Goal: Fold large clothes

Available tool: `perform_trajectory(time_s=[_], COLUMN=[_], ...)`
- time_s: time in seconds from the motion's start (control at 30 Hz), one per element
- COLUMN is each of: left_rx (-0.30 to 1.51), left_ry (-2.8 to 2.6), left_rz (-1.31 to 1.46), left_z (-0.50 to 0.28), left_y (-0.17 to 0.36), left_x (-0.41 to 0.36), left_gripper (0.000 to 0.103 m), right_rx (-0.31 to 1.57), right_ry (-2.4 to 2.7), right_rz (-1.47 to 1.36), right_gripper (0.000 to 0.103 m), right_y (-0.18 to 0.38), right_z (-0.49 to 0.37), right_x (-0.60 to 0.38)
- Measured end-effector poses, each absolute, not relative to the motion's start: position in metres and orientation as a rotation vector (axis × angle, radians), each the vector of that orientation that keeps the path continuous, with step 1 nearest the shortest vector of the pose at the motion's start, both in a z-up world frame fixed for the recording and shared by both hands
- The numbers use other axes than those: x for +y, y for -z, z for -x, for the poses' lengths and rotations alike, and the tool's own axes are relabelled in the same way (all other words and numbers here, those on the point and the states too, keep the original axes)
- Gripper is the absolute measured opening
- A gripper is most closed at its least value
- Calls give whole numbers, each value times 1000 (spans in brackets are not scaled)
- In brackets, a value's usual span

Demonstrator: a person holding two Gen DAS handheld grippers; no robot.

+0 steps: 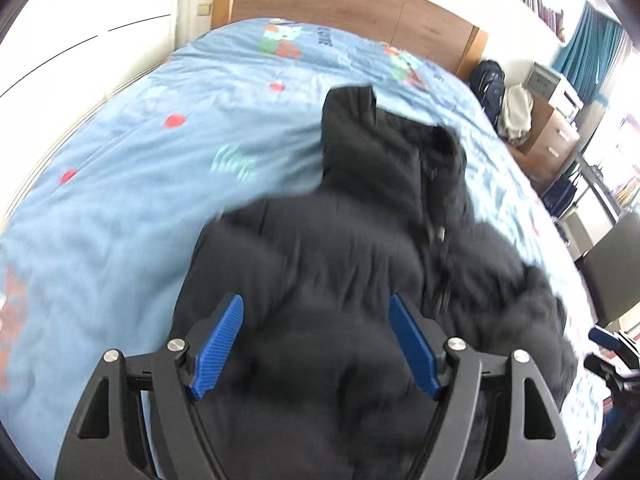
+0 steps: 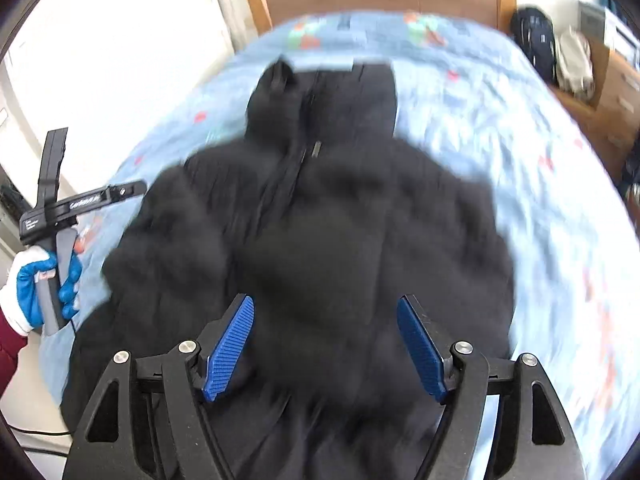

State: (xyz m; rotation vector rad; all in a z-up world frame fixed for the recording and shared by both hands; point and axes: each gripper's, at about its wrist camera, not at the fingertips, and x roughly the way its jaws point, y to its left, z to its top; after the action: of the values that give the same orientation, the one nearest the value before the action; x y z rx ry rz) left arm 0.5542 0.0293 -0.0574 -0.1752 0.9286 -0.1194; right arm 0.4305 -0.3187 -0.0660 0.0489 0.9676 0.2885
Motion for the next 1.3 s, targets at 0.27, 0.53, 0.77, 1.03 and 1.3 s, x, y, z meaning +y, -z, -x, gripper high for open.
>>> perform_trajectory(time_s=[0.27, 0.53, 0.77, 1.03, 1.3], left_rx=[965, 941, 976, 1064, 1012], left_ry=[221, 222, 192, 121, 180], left_rz=[363, 580, 656, 597, 496], left_z=[-697, -795, -829, -842, -824], left_y=[87, 127, 164, 192, 166], left_x=[34, 47, 35, 18, 4], left_gripper=[75, 75, 75, 43, 9], right_rx=[891, 881, 883, 948, 941], right_ry=[-305, -335, -294, -215, -195], right_rz=[-195, -545, -569, -491, -359], right_gripper=[75, 76, 78, 78, 16], right_y=[84, 141, 164, 183, 162], right_z=[-597, -719, -762, -789, -783], right_x=[-337, -342, -335, -318, -301])
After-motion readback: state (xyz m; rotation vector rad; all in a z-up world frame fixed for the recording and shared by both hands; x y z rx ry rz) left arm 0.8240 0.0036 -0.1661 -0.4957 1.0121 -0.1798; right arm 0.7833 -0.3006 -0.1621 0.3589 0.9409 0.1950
